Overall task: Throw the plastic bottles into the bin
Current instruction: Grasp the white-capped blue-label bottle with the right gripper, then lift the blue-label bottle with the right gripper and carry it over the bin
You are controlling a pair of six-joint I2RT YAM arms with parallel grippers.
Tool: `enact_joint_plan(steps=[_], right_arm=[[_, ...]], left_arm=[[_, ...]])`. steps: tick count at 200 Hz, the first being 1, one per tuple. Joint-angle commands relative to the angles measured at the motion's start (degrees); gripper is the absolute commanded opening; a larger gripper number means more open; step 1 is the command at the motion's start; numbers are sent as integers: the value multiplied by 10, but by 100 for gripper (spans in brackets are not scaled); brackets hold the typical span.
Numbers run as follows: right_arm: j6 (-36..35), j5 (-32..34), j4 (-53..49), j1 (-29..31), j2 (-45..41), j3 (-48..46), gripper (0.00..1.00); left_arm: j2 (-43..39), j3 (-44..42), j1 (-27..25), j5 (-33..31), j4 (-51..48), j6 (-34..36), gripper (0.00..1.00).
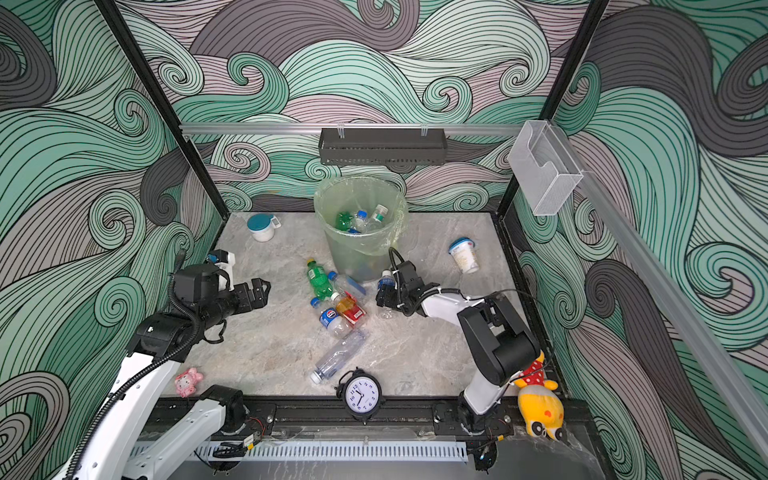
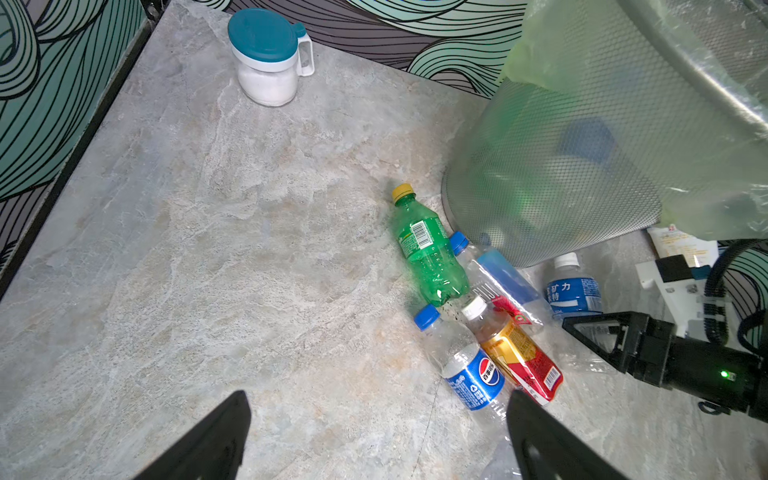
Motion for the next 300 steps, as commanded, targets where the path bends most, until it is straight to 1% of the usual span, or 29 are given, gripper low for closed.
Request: enact_joint_plan(steps=[1, 46, 110, 160, 189, 235, 272, 300], right_arm=[[-11, 44, -27, -1, -27, -7, 74], [-33, 72, -49, -2, -30, -5, 72], [-37, 67, -43, -1, -12, -2, 69], [-42, 78, -55, -1, -41, -13, 68], [-58, 92, -78, -2, -88, -14, 68], [-93, 105, -117, -8, -192, -13, 67], [-125, 131, -140, -10, -306, -17, 67], [-157, 166, -199, -12, -376, 5, 67]], left_arm=[[-1, -2, 5, -16, -2, 10, 98], [-1, -10, 5, -19, 1, 8, 98], [-12, -5, 5, -35, -15, 13, 98], [-17, -3, 5, -40, -20, 14, 98], [-17, 2, 5, -45, -25, 17, 98], [-24, 25, 6, -94, -61, 40, 98], [-27, 29, 6, -97, -64, 42, 98], [-22, 29, 6, -94, -56, 37, 98]])
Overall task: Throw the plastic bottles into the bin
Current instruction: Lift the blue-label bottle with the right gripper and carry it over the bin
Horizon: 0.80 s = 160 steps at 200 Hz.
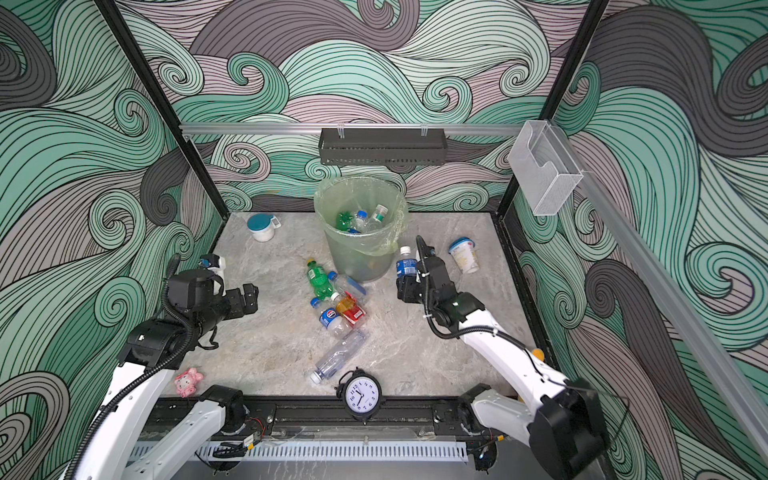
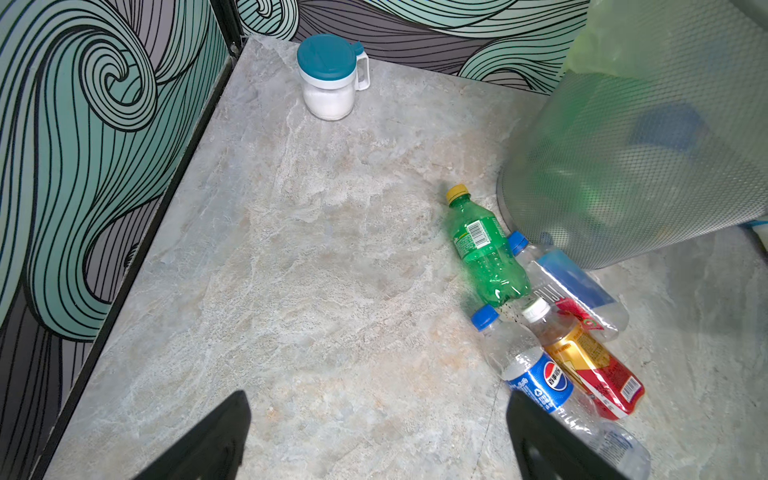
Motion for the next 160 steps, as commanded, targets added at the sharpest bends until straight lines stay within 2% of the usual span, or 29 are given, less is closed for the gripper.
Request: enact_joint_plan(steps=[1, 44, 84, 129, 160], right_arm=[[-38, 46, -62, -3, -45, 20, 67], [-69, 52, -89, -3, -146, 38, 65], [-95, 6, -68, -2, -215, 35, 66], [-104, -17, -67, -3, -228, 47, 64], [-130, -26, -51, -2, -174, 106, 64]], left_arm=[[-2, 18, 4, -12, -10, 3, 98], [4, 18, 4, -6, -2, -1, 98], [2, 16, 4, -6, -1, -3, 98], [-1, 10, 4, -6, -10, -6, 98], [-7, 14, 4, -7, -17, -5, 98]])
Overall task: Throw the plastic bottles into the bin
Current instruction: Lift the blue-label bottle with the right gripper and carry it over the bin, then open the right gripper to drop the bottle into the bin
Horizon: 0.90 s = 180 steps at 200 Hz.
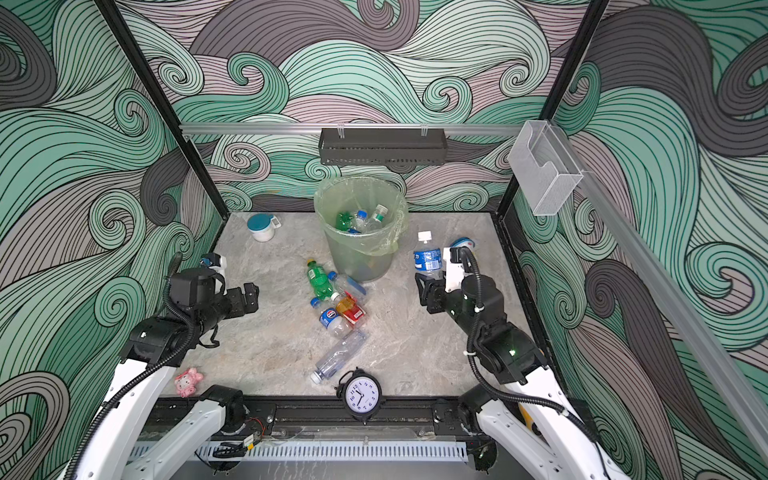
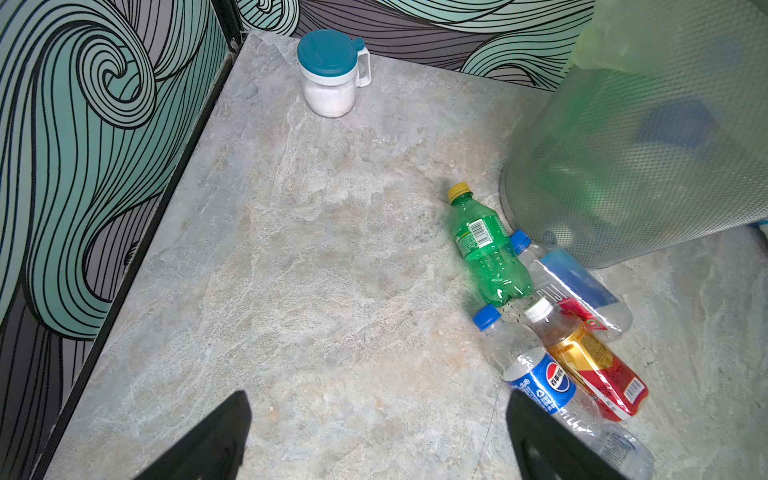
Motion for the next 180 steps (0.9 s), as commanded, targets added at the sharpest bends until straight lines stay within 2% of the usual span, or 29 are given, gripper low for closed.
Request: enact_joint_plan(steps=[1, 27, 45, 66, 78, 94, 121, 180], right_arm=[[-32, -18, 27, -2, 40, 59, 64], [-64, -55, 65, -2, 178, 184, 64], [-68, -83, 60, -2, 316, 328, 65], [-70, -103, -60, 6, 491, 541, 81], [-71, -96, -100, 15, 541, 605, 86], [-73, -98, -69, 22, 541, 580, 91], [-78, -94, -28, 23, 478, 497, 93], [-79, -65, -2, 22, 282, 300, 99]], left_arm=[[-11, 14, 4, -8, -16, -4, 98], [-10, 16, 3, -9, -21, -1, 96], [0, 22, 3, 5, -30, -6, 94], [1, 28, 3, 21, -49, -3, 93], [-9, 30, 3, 28, -60, -2, 93], [-31, 23, 2, 43, -65, 4, 94], [-58, 4, 2, 103, -32, 16, 95], [-2, -7, 2, 175, 28, 14, 95]])
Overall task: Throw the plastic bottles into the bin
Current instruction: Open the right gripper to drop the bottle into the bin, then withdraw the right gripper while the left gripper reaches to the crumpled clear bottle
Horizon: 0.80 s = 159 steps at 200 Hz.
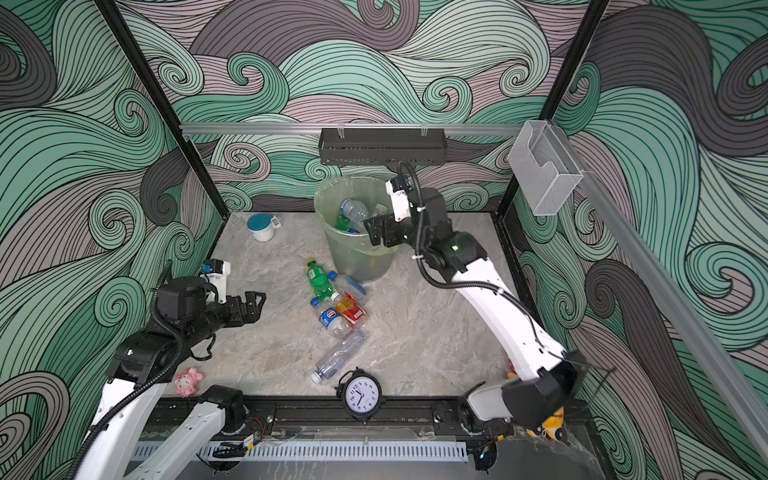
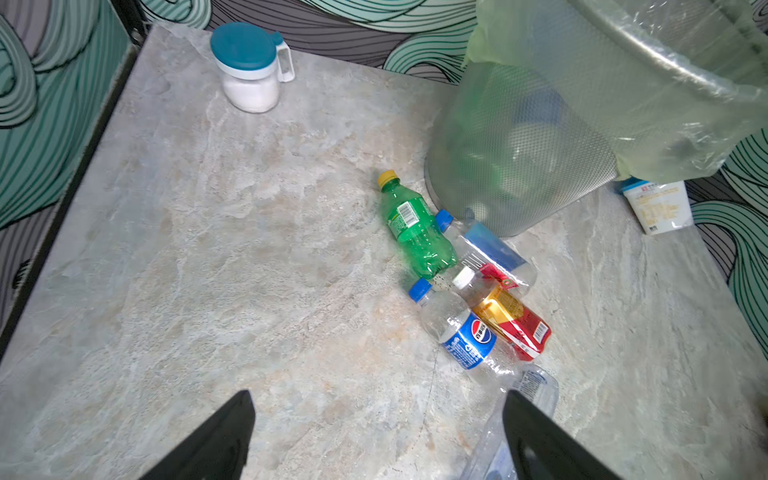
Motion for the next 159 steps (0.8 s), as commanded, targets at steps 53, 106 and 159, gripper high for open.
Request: enact_joint_plan(steps=[53, 106, 159], right_arm=[[24, 54, -10, -6, -165, -191, 100], [80, 53, -21, -19, -206, -288, 100], [104, 57, -25, -38, -212, -328, 100]], left_arm=[[49, -18, 1, 223, 76, 11, 93], [36, -62, -25, 275, 107, -5, 91], [79, -91, -149, 164, 123, -8, 91]])
